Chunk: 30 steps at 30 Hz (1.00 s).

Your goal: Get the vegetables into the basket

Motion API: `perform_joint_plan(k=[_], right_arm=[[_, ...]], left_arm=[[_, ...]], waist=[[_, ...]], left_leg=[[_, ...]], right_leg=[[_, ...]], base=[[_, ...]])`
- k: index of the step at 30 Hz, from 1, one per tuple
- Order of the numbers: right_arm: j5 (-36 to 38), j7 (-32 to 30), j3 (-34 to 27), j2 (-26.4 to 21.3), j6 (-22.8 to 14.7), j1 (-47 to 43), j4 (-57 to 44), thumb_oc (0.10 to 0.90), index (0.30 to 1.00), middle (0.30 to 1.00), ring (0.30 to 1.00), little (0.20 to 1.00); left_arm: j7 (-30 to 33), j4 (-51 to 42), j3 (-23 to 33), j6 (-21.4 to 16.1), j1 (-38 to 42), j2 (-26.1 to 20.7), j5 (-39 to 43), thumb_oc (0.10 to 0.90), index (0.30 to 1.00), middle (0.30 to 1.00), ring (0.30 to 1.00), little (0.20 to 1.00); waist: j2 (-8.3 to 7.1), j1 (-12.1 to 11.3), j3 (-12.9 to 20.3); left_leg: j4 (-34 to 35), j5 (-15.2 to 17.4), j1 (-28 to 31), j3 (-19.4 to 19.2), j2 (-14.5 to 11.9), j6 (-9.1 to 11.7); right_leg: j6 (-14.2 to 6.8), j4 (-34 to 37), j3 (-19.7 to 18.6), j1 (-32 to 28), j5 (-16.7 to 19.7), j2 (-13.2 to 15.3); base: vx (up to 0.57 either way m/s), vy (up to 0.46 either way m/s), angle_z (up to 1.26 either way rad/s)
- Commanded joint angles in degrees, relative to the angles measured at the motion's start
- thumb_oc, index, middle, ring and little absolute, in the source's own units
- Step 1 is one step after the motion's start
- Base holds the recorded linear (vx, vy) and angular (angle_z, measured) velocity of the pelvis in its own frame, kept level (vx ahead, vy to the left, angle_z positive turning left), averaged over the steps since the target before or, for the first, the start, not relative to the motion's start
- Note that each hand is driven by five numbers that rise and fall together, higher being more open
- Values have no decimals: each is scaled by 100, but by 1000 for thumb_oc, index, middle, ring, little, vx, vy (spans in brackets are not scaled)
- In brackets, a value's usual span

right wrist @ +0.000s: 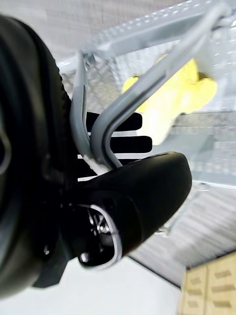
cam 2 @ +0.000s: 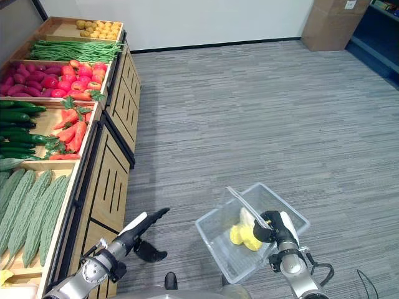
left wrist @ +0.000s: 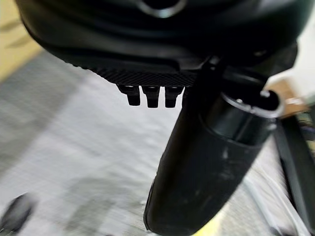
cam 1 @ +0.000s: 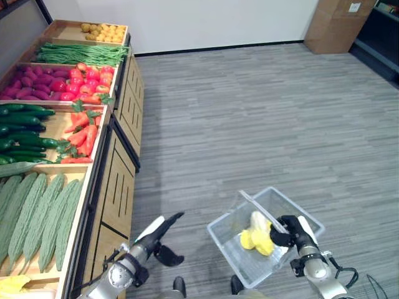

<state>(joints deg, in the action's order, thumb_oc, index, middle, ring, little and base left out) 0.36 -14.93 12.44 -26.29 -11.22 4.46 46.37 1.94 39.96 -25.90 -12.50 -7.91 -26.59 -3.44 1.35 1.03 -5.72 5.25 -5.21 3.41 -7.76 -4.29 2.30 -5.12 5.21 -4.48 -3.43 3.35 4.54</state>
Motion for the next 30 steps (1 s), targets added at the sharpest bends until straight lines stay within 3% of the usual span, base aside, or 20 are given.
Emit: perform_joint_plan(k=[1,2,8,9,13,24,27,29,30], right_arm=[[141,-229,-413,-186,-628,-432,-461,400,300,300,300,300],[314,-163,-505,-125,-589,-397,-107,400,300,300,300,300],[359,-72,-582,-102,-511,-317,527,400,300,300,300,300],[344,-56,-515,-81,-477,-331,838,400,300,300,300,300],[263,-25,-435,-105,-457,-251,999,400,300,300,300,300],[139,11,-431,-315,-448,29,618,400,300,300,300,300],[166,-11,-454,-379,-457,67,483,400,300,300,300,300],[153,-49,-447,-412,-463,30,464,400,300,300,300,300],[115,-92,-472,-456,-478,30,327,400,300,300,300,300]], left_arm=[[130,-49,85,-290,367,-153,-277,900,1000,1000,1000,1000],[78,774,193,-137,393,90,-582,900,1000,1000,1000,1000],[369,2327,745,142,547,655,-616,900,1000,1000,1000,1000],[635,3034,988,317,665,858,-828,900,1000,1000,1000,1000],[858,3512,1210,564,642,1028,-1064,900,1000,1000,1000,1000],[970,3455,1404,637,659,1173,-695,900,1000,1000,1000,1000],[1031,3417,1438,651,711,1199,-536,900,1000,1000,1000,1000],[1098,3407,1411,635,771,1226,-471,900,1000,1000,1000,1000],[1127,3421,1363,637,827,1244,-461,900,1000,1000,1000,1000]], waist=[[-158,-113,272],[-162,-102,246],[-138,-65,161],[-115,-56,100],[-96,-65,39],[-71,-50,-226],[-74,-57,-353],[-71,-93,-407],[-76,-102,-439]], left_leg=[[-25,206,57,114,-251,250],[-25,186,48,97,-277,260],[-25,118,1,69,-376,310],[-25,75,-11,77,-445,349],[-25,4,38,81,-533,403],[-717,-171,-329,349,-724,518],[-1003,-176,-555,557,-630,491],[-777,-211,-779,718,-492,392],[-604,-378,-1118,737,-427,358]], right_leg=[[-269,-63,243,163,46,125],[-257,-79,226,190,48,103],[-193,-149,198,274,9,19],[-133,-211,199,302,-56,-50],[-46,-281,172,287,-135,-162],[235,-629,316,323,-400,-365],[289,-708,349,285,-484,-375],[261,-746,414,303,-538,-324],[228,-810,497,351,-579,-270]], base=[[-21,-42,5],[0,0,0],[-4,-52,-2],[15,-120,-1],[32,-93,-4],[27,-116,10],[32,-56,18],[40,30,33],[100,65,42]])
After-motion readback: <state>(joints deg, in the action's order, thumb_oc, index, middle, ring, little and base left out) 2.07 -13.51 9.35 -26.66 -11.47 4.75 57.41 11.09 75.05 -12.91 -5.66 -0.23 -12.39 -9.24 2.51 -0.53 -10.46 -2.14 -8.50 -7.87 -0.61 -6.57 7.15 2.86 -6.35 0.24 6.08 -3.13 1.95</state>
